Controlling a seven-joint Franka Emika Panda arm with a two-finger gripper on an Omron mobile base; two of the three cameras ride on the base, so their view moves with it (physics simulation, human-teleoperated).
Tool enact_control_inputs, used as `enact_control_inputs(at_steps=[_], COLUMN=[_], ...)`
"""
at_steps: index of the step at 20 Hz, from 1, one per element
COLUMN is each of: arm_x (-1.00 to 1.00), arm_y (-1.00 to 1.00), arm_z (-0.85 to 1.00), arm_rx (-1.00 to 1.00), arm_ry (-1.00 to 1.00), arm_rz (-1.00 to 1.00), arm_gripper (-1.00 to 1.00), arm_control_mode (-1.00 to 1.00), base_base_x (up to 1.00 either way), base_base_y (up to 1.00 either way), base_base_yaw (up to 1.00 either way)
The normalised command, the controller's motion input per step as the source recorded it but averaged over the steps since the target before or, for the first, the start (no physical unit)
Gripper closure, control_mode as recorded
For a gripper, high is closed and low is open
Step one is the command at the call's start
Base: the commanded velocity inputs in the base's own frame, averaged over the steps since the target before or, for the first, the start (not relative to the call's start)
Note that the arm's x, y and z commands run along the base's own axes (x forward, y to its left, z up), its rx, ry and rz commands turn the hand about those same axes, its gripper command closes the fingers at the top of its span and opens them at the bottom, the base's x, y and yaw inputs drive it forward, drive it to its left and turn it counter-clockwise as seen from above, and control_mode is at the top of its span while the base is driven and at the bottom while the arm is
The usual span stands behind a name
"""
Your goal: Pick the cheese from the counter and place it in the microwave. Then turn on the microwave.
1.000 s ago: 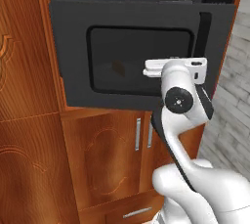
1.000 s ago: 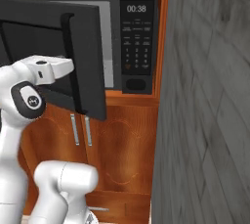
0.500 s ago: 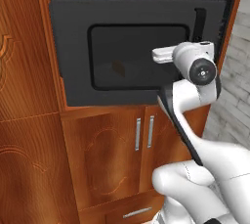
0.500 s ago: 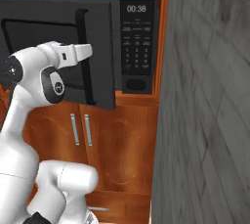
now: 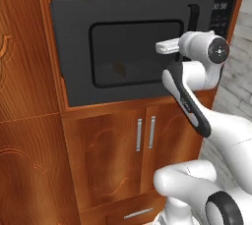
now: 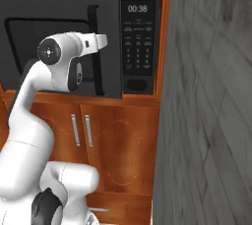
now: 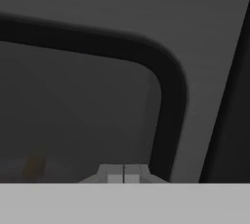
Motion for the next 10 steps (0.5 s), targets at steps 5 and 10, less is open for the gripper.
enact_control_inputs(at_steps=[5, 10], arm_x=[0.49, 0.48], arm_y=[-0.11, -0.05], arm_z=[0.03, 0.01], arm_rx=[0.00, 0.00], arm_ry=[0.11, 0.11], arm_rz=[0.15, 0.13], arm_gripper=[1.00, 1.00], arm_control_mode=[-1.00, -1.00], base_base_x=[0.00, 0.00], base_base_y=[0.00, 0.00], base_base_yaw=[0.00, 0.00])
